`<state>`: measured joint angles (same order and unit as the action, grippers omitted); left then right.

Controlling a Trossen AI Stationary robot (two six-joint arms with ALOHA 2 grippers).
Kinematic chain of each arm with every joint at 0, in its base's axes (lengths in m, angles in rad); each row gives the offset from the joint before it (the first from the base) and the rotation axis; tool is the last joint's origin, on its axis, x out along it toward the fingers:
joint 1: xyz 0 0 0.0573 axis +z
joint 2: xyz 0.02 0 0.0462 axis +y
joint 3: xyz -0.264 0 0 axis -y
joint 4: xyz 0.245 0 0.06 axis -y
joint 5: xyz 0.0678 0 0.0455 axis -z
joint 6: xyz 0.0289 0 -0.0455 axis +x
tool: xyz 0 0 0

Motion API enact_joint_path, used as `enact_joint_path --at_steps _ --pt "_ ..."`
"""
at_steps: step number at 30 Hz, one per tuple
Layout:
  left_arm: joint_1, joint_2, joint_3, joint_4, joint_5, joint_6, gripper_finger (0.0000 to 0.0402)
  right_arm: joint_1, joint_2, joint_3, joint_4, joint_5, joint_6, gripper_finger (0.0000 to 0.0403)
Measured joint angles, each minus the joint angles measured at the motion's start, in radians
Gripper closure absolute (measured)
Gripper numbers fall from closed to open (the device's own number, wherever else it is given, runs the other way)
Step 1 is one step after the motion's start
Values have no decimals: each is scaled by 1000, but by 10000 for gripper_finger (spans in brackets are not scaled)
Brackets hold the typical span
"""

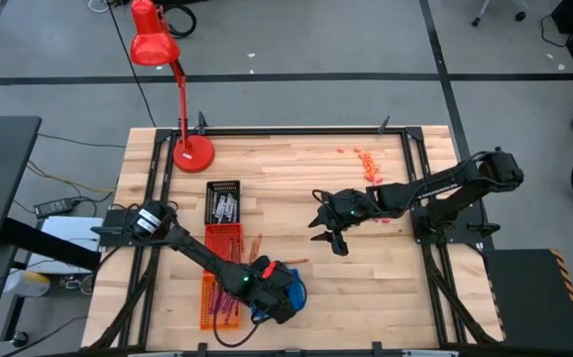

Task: Sort crayons
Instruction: Put the orange crayon into the blue bin

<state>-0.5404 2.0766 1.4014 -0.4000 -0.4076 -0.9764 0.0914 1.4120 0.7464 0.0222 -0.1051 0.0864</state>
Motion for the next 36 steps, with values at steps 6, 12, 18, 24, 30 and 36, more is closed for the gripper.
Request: enact_joint_path --at_steps 6,12,18,24,30,36 --pt "-3 0 0 1 0 -43 361 0 0 0 -2 0 4 209" --pt "-7 -19 0 -1 114 -96 390 0 0 0 -3 -4 16 209" --pt "-16 -80 0 -2 129 -135 376 10 20 -8 -1 -39 -43 209" --pt "-12 -146 0 1 114 -104 385 35 106 -53 118 -53 -108 209" --pt "8 -213 0 -85 93 -95 387 73 241 -52 242 -54 -113 209" --pt "45 -266 0 -195 98 -150 387 106 317 -50 328 -51 -136 209"
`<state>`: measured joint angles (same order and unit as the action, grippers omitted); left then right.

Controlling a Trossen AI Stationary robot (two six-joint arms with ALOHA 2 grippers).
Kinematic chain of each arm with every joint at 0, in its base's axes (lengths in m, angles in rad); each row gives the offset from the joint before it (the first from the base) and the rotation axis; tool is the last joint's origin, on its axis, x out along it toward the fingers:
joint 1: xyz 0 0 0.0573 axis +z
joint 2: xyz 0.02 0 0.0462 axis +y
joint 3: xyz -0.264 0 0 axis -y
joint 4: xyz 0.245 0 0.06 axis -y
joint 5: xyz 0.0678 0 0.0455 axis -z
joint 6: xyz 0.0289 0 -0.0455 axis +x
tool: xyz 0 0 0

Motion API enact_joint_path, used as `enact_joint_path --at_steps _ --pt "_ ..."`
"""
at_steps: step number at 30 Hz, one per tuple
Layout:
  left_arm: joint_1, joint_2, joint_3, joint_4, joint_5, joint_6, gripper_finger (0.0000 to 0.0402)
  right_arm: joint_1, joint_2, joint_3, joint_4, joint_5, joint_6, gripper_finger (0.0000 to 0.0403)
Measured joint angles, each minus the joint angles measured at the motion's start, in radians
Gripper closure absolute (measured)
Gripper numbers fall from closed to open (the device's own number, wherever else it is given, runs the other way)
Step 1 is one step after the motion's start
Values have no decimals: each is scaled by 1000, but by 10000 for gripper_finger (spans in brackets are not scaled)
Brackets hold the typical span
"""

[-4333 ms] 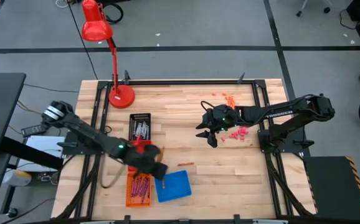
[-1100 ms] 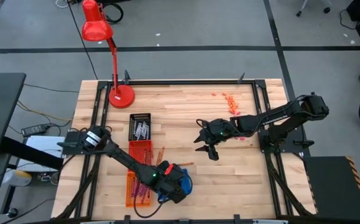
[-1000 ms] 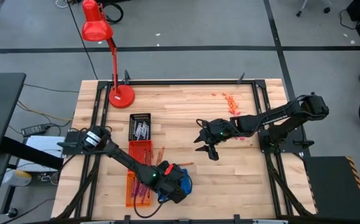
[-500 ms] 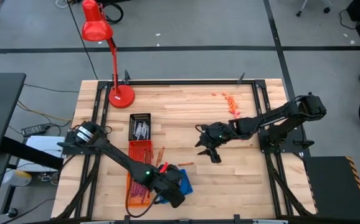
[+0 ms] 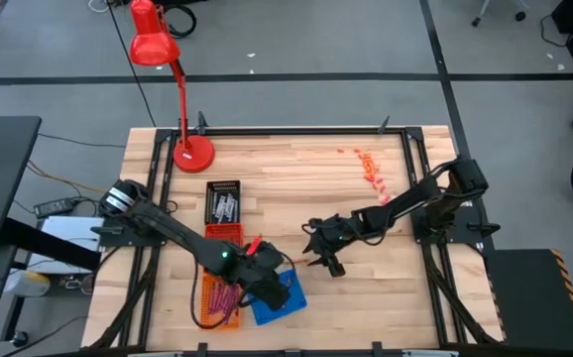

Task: Sort crayons
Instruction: Put the orange crayon into the blue bin

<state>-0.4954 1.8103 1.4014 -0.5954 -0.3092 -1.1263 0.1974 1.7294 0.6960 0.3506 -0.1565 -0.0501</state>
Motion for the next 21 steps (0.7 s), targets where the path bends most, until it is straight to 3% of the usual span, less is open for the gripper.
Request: enact_joint_path --at_steps 6,13,21 --pt "38 -44 0 -128 12 -68 388 33 84 4 95 38 -68 209" --pt "64 -53 0 -130 15 -103 381 43 141 8 109 54 -71 216" --pt "73 -44 -1 -143 -15 -82 290 32 144 10 75 44 11 294"
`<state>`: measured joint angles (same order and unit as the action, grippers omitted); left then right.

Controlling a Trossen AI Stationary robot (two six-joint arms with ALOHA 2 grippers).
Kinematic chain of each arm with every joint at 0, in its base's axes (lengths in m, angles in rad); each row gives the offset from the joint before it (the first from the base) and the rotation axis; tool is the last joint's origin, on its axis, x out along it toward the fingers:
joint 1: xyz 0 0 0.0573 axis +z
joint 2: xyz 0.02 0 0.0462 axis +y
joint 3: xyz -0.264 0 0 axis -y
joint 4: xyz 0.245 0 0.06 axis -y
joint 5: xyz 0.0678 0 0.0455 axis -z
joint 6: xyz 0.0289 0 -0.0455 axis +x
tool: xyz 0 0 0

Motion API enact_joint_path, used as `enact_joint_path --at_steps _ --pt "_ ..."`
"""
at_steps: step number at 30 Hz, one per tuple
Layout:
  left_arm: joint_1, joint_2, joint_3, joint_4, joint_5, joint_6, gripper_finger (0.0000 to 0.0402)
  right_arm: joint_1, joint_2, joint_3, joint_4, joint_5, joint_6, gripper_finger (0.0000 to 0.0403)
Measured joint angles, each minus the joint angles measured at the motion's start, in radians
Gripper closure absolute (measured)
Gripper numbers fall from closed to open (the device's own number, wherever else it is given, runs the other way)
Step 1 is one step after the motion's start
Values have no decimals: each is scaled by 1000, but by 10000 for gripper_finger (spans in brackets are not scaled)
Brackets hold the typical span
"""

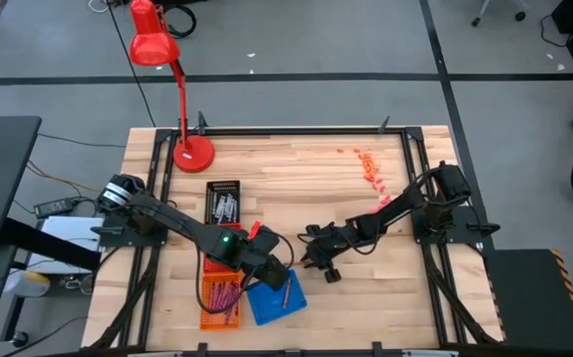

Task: Sort crayons
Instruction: Put the orange crayon into the blue bin

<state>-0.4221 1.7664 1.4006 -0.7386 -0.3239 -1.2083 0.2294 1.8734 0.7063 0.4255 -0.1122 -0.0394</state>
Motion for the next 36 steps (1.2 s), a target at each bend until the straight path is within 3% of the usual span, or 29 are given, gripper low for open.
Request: enact_joint_path --at_steps 8,21,29,36 --pt "-81 0 0 -1 -168 45 268 -23 -65 -4 -117 11 21 386" --pt "-60 1 0 -16 -229 107 252 -80 -245 -7 -292 93 -25 372" --pt "-30 25 -3 14 -212 321 203 -90 -366 -7 -290 40 -42 371" --pt "7 68 -2 153 -212 569 198 -89 -376 -6 -284 10 -42 371"
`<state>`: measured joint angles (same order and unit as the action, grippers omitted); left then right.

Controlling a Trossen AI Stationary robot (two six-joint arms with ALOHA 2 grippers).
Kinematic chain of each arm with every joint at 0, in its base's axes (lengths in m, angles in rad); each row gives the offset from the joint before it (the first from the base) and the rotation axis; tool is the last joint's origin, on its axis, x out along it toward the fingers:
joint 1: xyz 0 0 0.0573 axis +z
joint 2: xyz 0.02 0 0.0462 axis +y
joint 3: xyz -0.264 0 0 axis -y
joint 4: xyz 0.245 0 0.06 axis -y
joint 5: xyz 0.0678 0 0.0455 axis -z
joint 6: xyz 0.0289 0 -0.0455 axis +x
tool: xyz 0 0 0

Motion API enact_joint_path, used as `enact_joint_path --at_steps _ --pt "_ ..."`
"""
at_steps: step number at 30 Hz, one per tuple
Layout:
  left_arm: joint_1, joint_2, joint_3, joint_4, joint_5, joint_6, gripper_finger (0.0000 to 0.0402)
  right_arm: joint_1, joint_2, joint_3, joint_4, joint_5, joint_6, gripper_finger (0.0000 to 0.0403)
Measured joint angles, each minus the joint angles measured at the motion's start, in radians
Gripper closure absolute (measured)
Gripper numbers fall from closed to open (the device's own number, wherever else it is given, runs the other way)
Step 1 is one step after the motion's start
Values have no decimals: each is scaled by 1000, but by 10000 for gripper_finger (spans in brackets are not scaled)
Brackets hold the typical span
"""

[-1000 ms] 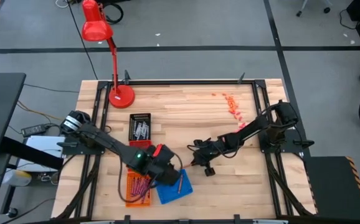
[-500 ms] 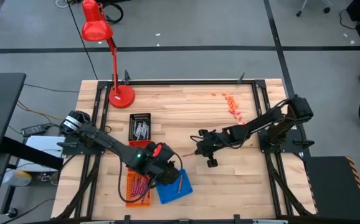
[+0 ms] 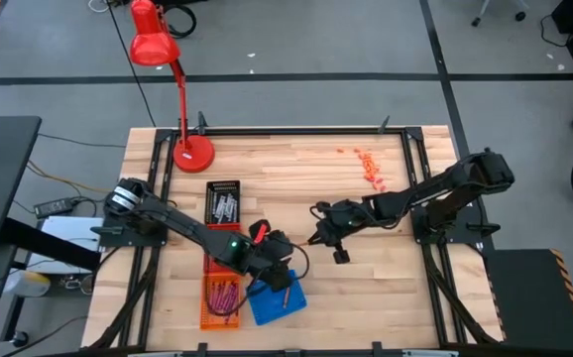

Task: Sort crayons
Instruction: Put the orange crayon into the blue bin

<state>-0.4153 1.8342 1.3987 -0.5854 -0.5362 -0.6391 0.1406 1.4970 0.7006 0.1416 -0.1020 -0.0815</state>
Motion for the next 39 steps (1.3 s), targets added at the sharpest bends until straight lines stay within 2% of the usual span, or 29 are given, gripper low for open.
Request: enact_joint_path --at_steps 15,27,32,39 --pt "48 79 1 112 17 38 205 2 3 0 22 -21 9 370" --pt "49 81 1 120 22 -39 321 3 4 1 56 -60 -5 363" --pt "49 81 1 121 72 -81 372 7 4 1 60 -69 -3 338" --pt "16 81 1 63 184 -224 370 8 -10 1 55 -76 5 271"
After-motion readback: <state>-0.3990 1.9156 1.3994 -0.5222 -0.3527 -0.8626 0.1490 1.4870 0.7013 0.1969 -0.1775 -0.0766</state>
